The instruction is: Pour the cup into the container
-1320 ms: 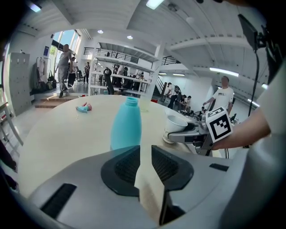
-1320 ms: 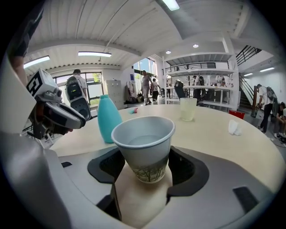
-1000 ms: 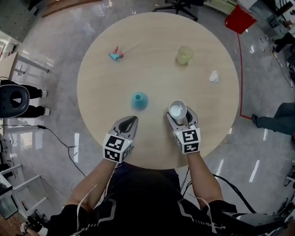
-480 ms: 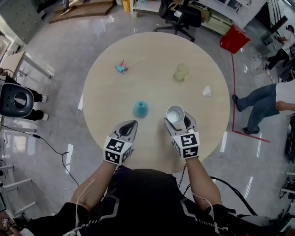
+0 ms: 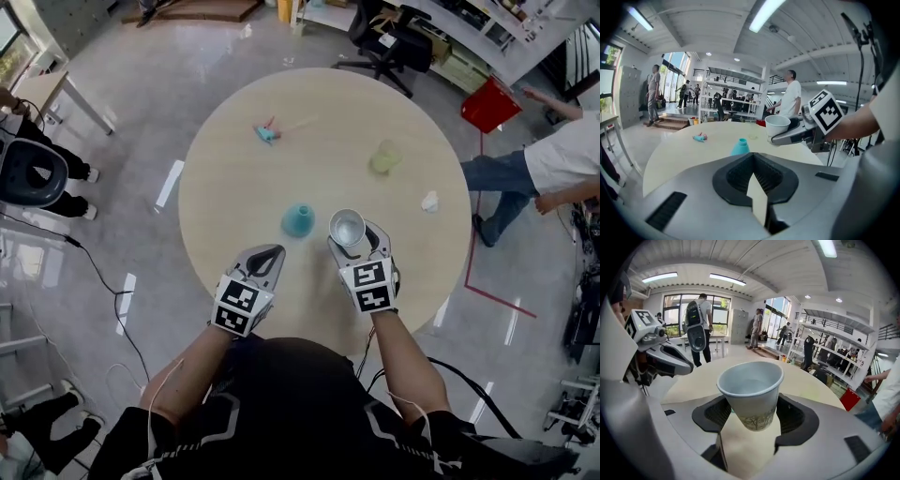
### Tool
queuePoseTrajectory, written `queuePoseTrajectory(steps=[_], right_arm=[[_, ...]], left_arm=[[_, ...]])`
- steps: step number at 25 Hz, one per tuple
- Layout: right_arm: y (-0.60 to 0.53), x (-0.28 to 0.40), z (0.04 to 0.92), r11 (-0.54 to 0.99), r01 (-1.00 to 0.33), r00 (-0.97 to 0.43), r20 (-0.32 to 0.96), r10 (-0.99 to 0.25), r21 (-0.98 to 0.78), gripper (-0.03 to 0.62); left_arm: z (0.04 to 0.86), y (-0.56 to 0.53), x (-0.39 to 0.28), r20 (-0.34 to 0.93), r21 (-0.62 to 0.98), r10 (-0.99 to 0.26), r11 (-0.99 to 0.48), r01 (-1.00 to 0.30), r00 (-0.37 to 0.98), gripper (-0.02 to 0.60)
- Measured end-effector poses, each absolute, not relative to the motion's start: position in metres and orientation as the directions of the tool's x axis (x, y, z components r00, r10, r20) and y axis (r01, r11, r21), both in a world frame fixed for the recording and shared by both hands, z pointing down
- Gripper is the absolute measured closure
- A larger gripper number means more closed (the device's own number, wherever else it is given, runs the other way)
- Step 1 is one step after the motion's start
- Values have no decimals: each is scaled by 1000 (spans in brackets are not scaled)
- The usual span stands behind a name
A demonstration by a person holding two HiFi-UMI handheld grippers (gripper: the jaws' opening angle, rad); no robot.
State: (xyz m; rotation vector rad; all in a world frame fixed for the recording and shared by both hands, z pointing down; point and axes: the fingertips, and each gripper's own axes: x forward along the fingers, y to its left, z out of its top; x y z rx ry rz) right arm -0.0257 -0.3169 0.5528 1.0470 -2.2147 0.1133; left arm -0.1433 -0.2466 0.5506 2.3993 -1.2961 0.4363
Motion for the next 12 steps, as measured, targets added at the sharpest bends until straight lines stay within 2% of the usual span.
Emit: queuePoseTrajectory(steps=[12], right_arm=[[-336,-46,573,731,-623,-379,712,-592,277,287]], left_arm=[[555,-251,-178,467,200,-754,-419,-886,462,581]])
